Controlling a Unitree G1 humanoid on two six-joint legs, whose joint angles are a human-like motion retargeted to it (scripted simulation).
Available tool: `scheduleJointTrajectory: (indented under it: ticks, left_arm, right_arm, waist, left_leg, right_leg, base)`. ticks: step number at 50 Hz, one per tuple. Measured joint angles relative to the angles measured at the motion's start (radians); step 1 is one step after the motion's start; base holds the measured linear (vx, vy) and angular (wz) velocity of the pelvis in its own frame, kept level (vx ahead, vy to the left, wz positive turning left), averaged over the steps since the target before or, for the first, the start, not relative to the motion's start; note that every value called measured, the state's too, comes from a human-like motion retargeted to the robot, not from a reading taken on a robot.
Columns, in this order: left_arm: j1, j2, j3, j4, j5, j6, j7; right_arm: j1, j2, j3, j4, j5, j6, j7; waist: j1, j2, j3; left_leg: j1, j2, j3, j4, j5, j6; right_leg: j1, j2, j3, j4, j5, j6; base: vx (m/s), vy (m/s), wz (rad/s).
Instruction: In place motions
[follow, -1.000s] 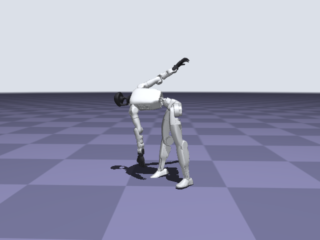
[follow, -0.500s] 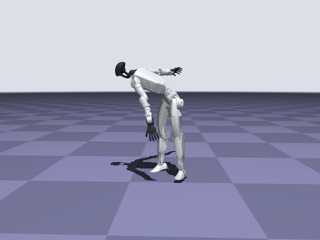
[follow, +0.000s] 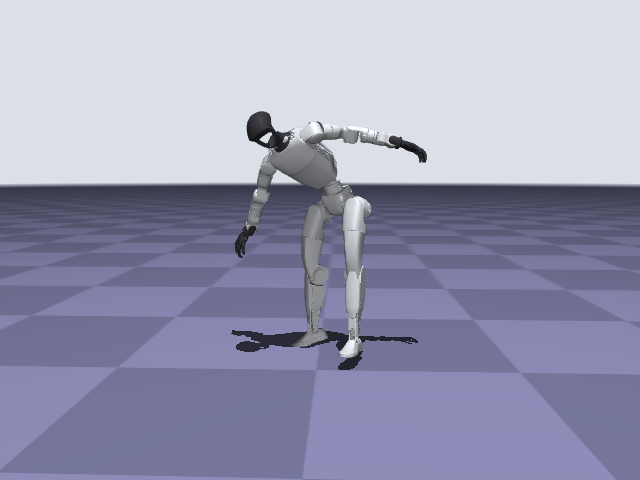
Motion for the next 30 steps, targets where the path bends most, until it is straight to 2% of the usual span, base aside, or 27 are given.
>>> scheduleJointTrajectory:
  ticks: [6,12,17,24,30]
  left_arm:
    - [-0.012,0.031,0.122,0.089,-0.057,-0.035,0.013]
    - [-0.123,0.038,0.097,0.306,-0.130,-0.045,0.087]
    - [-0.199,0.020,0.065,0.469,-0.227,-0.019,0.046]
    - [-0.256,0.046,0.033,0.566,-0.342,-0.096,0.149]
    - [-0.352,0.103,-0.033,0.606,-0.471,-0.169,0.221]
  right_arm:
    - [-0.093,-0.054,-0.065,-0.012,0.047,-0.012,0.035]
    - [-0.110,-0.156,-0.237,-0.012,0.134,-0.002,0.101]
    - [-0.104,-0.215,-0.378,-0.047,0.238,0.004,0.169]
    - [-0.055,-0.271,-0.523,-0.059,0.309,0.017,0.241]
    - [0.058,-0.296,-0.705,-0.077,0.290,0.029,0.264]
  waist:
    - [0.199,0.050,0.000]
    - [0.466,0.131,0.000]
    - [0.593,0.191,0.000]
    - [0.725,0.238,0.000]
    - [0.892,0.262,0.000]
  left_leg:
    - [-0.211,-0.029,-0.109,-0.016,0.061,0.009]
    - [-0.421,-0.043,-0.185,-0.033,0.109,0.011]
    - [-0.544,-0.072,-0.270,-0.047,0.143,0.004]
    - [-0.643,-0.146,-0.329,-0.074,0.183,-0.011]
    - [-0.710,-0.168,-0.335,-0.079,0.193,-0.013]
  right_leg:
    - [-0.145,-0.014,-0.116,0.038,-0.026,0.003]
    - [-0.333,-0.027,-0.171,0.160,-0.113,-0.003]
    - [-0.477,-0.043,-0.109,0.315,-0.206,-0.005]
    - [-0.642,-0.116,0.004,0.517,-0.329,0.027]
    - [-0.728,-0.130,0.039,0.565,-0.356,0.033]
  base:
    - [0.30,-0.61,1.15]
    - [0.31,-0.59,0.80]
    - [0.37,-0.40,1.11]
    - [0.25,-0.36,1.35]
    - [0.10,-0.28,0.61]
